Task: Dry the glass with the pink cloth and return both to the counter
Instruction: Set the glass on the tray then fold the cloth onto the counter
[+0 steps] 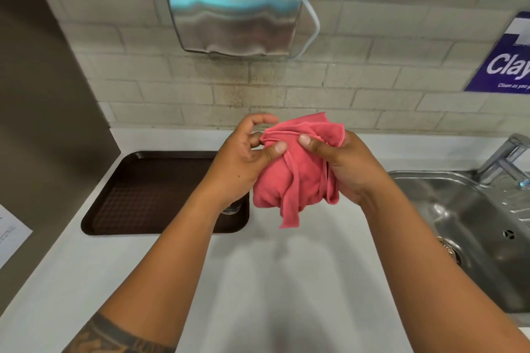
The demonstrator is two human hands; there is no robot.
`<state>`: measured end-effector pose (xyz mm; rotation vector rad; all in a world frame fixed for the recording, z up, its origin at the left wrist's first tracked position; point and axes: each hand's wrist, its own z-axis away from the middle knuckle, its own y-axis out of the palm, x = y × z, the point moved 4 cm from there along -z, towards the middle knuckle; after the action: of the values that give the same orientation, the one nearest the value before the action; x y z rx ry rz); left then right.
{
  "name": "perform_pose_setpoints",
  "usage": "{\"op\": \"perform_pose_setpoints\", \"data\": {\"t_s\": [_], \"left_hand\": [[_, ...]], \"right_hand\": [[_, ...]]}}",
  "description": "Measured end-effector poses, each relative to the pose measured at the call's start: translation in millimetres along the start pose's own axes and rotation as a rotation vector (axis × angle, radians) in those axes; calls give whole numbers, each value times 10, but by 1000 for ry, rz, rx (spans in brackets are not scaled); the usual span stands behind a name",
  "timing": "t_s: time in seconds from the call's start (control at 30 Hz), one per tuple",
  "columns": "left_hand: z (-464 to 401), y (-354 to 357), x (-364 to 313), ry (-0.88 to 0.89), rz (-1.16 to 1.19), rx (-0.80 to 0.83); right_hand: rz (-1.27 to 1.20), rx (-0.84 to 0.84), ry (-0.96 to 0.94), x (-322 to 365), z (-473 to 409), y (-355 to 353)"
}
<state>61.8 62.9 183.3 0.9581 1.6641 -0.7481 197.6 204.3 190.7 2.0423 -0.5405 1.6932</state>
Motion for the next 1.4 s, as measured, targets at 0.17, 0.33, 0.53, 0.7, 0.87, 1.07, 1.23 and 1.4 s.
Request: {"op": "perform_pose_setpoints", "data": {"t_s": [0.17,0.33,0.53,0.7,0.87,1.07,1.23,1.4], "left_hand": [[21,54,-385,109,-414,293],[-142,131,-741,173,-758,109],[-265,111,-784,137,-710,59],[-321,-38,-793,84,-703,161],[-346,-76,-725,71,-599,233],[-412,-80,-67,-25,-569,64],[-117,9,1061,-291,-875,191],[285,173,1727,-407,-1270,258]], "right_hand": [[-150,7,-68,-21,7,-63],[-181,-263,-59,-192,177,-17],[115,-91,-95,-326,397,217],[140,-172,-140,15,286,-67],[168,-113,-138,286,233,-182],[267,-125,33,-109,6,-334],[702,-83,316,-1254,35,-473],[1121,-146,436,-1935,373,-421]]}}
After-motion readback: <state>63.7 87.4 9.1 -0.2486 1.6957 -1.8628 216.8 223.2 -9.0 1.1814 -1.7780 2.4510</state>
